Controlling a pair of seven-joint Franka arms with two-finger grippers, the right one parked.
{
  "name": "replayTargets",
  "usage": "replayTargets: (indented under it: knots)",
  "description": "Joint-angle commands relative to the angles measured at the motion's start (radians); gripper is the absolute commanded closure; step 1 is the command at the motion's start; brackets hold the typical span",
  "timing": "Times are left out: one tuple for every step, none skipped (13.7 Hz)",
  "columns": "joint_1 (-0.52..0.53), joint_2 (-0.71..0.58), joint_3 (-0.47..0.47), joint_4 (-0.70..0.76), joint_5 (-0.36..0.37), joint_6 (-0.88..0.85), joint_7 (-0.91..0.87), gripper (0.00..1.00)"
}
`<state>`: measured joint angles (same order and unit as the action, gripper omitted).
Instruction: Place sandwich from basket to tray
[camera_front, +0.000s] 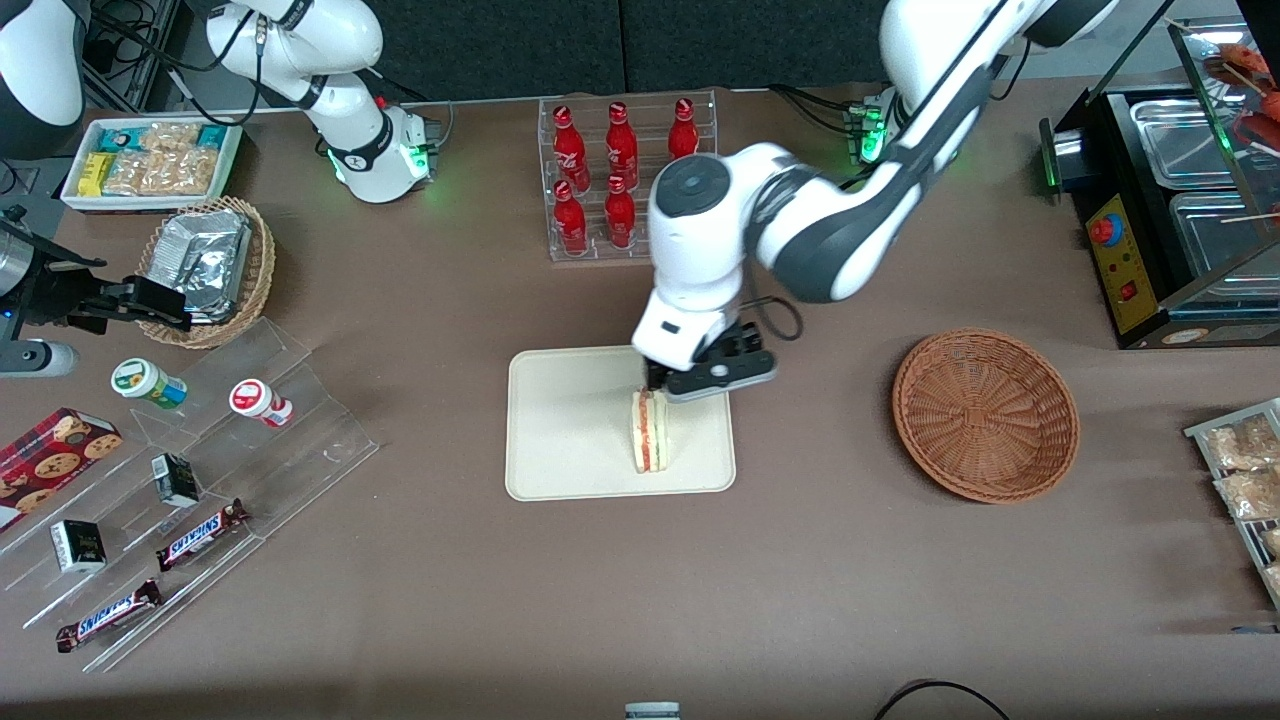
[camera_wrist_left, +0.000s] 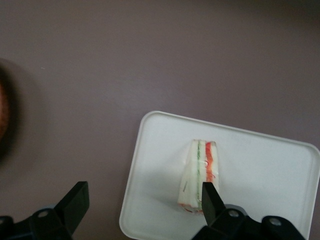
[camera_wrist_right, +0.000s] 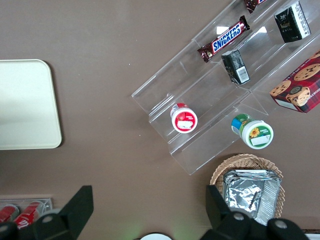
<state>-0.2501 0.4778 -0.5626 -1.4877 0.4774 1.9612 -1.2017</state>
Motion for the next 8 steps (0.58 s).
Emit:
replayTargets:
  knots:
    - [0.035, -0.071, -0.002, -0.017, -0.029, -0.063, -0.003, 0.01]
    - [0.052, -0.086, -0.003, -0.016, -0.046, -0.077, -0.003, 0.01]
    - [0.069, -0.108, -0.003, -0.016, -0.069, -0.084, 0.008, 0.01]
    - [0.096, -0.135, -0.003, -0.016, -0.098, -0.097, 0.057, 0.01]
    - [0.113, -0.160, 0.001, -0.013, -0.146, -0.134, 0.130, 0.01]
    - [0.118, -0.191, 0.009, 0.001, -0.181, -0.180, 0.205, 0.01]
    - [0.133, -0.208, 0.033, 0.020, -0.212, -0.232, 0.270, 0.01]
    - [0.137, -0.225, 0.059, 0.039, -0.238, -0.275, 0.324, 0.01]
